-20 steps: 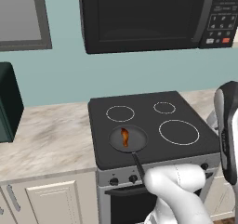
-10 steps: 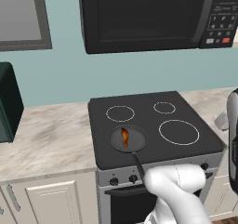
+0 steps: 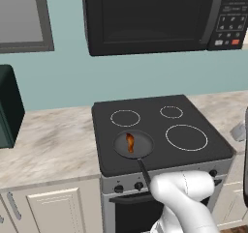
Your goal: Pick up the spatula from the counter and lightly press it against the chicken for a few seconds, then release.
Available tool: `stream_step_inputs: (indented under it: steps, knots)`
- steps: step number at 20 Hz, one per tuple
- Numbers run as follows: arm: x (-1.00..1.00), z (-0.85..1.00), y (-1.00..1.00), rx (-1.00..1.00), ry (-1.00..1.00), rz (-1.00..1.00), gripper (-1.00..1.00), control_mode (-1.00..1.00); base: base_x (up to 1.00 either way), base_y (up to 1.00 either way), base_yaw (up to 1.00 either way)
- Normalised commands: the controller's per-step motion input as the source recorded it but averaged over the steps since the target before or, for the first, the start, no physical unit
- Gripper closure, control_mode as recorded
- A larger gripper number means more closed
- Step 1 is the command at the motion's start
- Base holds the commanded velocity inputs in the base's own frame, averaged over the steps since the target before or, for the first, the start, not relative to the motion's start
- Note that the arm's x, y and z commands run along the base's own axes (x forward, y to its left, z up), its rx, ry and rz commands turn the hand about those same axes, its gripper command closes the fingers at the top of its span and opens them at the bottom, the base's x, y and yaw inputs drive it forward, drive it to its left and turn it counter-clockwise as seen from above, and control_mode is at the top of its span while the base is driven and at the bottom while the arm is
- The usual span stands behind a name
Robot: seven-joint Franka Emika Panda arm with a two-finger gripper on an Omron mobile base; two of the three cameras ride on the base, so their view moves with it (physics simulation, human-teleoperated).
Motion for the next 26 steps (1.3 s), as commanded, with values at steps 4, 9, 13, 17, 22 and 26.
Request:
stream_step_inputs:
  steps: [4,9,13,17,22,26]
  knots:
    - [-0.21,0.00,-0.02,0.00,0.01,0.00,-1.00,-1.00,0.00,0.00,0.00]
    - [-0.16,0.00,0.00,0.00,0.04,0.00,-1.00,-1.00,0.00,0.00,0.00]
    - [-0.16,0.00,-0.01,0.00,0.06,0.00,-1.00,-1.00,0.00,0.00,0.00]
    - [-0.17,0.00,0.00,0.00,0.05,0.00,-1.00,-1.00,0.00,0.00,0.00]
    - [-0.12,0.00,0.00,0.00,0.06,0.00,-1.00,-1.00,0.00,0.00,0.00]
    - [0.00,0.00,0.00,0.00,0.00,0.00,-1.00,1.00,-0.02,-0.01,0.00]
